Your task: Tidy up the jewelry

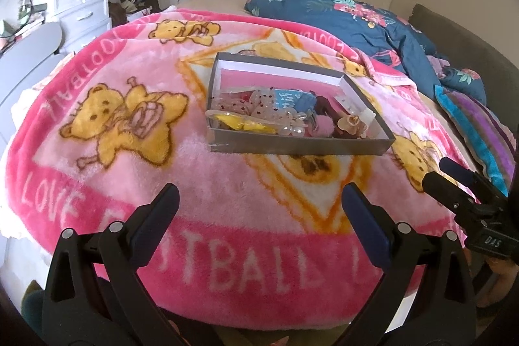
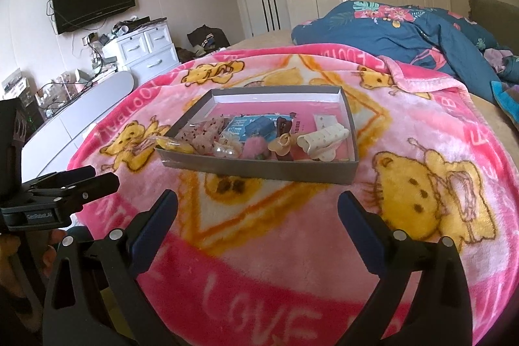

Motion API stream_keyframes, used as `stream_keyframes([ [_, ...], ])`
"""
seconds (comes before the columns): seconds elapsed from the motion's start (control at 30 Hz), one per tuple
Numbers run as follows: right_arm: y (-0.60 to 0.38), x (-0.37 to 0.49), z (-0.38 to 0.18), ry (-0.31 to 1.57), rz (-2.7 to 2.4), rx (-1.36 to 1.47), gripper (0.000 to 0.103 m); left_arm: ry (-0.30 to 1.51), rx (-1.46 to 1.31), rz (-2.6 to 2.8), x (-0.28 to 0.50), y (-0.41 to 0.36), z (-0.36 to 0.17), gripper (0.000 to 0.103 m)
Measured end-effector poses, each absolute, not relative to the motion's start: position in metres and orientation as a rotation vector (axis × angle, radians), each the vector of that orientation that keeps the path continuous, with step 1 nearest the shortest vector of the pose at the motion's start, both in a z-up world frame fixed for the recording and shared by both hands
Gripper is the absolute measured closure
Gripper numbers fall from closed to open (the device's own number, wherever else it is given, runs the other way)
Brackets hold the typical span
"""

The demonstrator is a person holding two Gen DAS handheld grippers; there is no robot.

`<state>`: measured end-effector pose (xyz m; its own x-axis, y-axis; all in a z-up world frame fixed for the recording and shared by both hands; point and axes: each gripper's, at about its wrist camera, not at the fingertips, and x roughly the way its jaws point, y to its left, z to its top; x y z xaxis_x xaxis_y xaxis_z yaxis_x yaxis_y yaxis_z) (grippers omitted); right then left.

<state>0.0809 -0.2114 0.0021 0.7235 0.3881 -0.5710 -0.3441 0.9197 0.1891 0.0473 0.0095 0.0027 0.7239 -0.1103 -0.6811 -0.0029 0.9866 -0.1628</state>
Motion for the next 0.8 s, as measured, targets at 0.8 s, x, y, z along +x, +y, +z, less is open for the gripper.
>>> stream_keyframes([
  [0.8,-0.2092,0.079,0.0006,0.656,0.41,0.079,0.005,0.756,-0.138,-0.04,0.0445,0.0084,0.0065,0.009],
])
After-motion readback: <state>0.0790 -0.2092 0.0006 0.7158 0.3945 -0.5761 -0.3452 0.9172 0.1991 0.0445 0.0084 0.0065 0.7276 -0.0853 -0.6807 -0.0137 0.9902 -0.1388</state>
